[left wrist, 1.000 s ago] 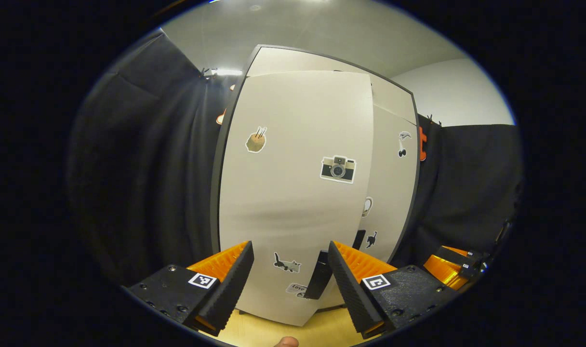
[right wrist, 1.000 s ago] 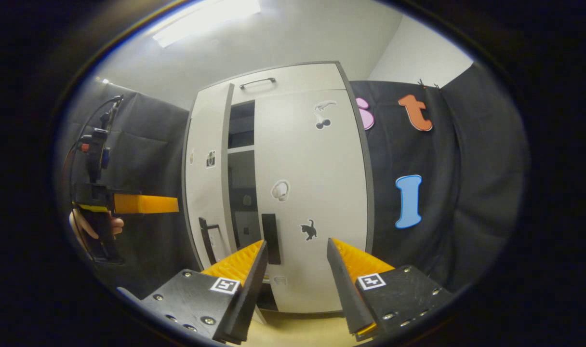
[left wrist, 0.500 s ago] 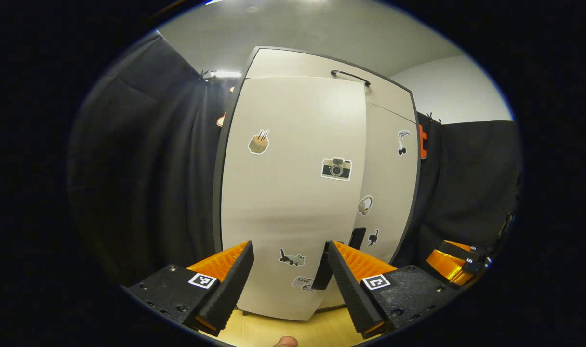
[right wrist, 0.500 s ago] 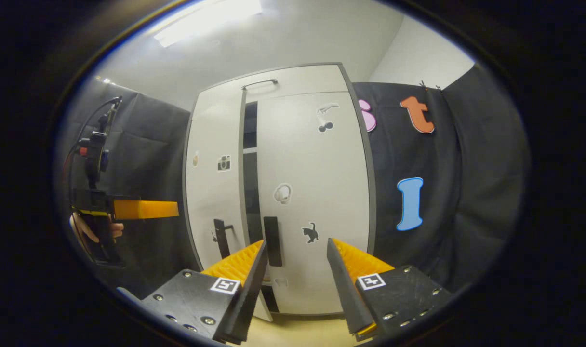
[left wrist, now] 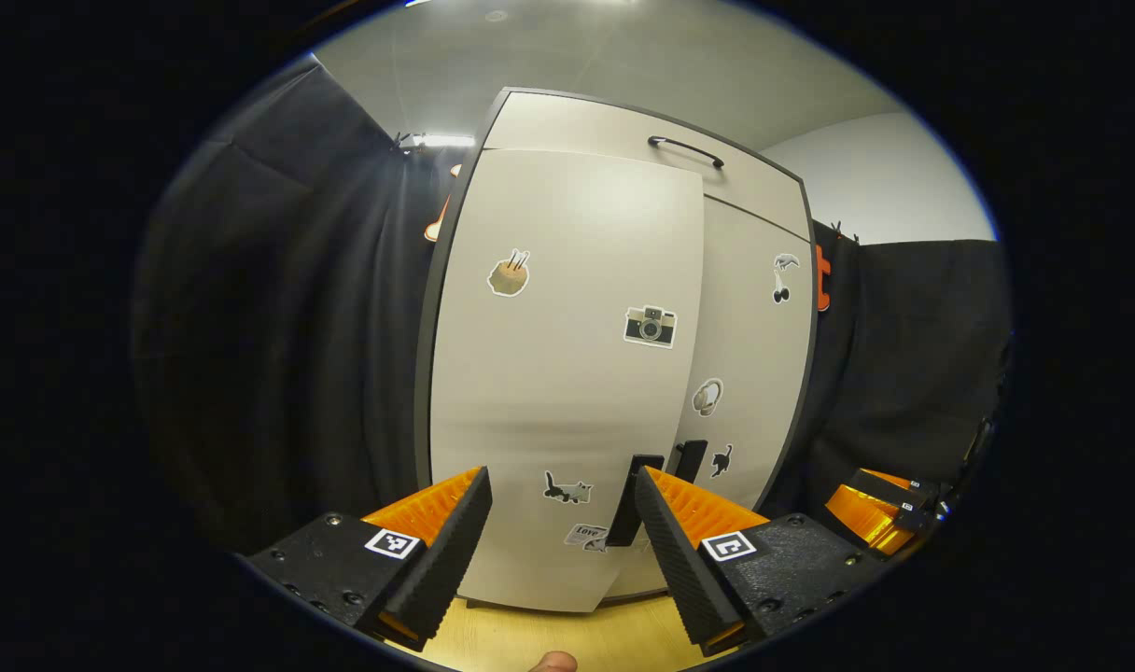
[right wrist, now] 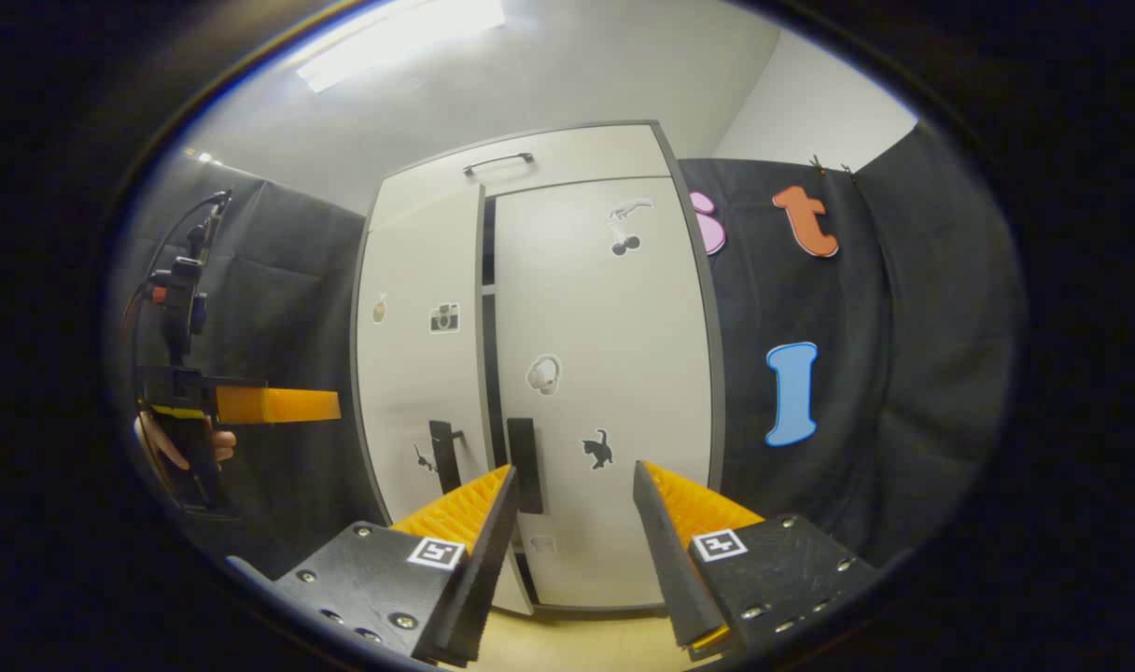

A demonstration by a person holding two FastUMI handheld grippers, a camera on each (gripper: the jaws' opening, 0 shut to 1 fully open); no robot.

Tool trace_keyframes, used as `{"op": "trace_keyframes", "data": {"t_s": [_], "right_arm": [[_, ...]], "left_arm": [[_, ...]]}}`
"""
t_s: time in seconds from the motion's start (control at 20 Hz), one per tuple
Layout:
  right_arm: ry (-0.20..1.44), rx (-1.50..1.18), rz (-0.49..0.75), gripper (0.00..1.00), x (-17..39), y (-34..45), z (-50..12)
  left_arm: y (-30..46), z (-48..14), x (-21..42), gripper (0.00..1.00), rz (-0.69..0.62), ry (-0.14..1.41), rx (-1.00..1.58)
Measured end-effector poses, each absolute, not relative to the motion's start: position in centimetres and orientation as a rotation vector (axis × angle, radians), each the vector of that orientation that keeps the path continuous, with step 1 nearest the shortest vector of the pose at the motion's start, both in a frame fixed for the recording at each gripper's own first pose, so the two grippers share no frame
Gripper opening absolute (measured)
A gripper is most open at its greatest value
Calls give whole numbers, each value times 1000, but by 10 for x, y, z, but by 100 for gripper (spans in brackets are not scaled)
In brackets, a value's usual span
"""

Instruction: Grab one shoe with the right hand and put it into the shoe cabinet, grab the other shoe with the left hand and put it into the shoe cabinet; then close the right door with the right hand and the left door with the left hand.

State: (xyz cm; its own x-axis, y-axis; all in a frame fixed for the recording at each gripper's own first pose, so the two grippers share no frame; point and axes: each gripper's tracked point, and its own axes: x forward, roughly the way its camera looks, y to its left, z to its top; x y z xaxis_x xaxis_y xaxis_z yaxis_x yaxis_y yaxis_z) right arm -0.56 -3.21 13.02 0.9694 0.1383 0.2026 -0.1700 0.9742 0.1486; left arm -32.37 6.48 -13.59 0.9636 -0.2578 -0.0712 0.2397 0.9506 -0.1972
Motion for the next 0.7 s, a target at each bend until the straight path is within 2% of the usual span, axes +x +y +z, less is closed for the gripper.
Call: {"op": "trace_keyframes", "data": {"t_s": [0.7], "right_arm": [[-205, 172, 149, 74, -7, -33, 135]], "left_arm": [[65, -134, -325, 94, -247, 85, -188]]}}
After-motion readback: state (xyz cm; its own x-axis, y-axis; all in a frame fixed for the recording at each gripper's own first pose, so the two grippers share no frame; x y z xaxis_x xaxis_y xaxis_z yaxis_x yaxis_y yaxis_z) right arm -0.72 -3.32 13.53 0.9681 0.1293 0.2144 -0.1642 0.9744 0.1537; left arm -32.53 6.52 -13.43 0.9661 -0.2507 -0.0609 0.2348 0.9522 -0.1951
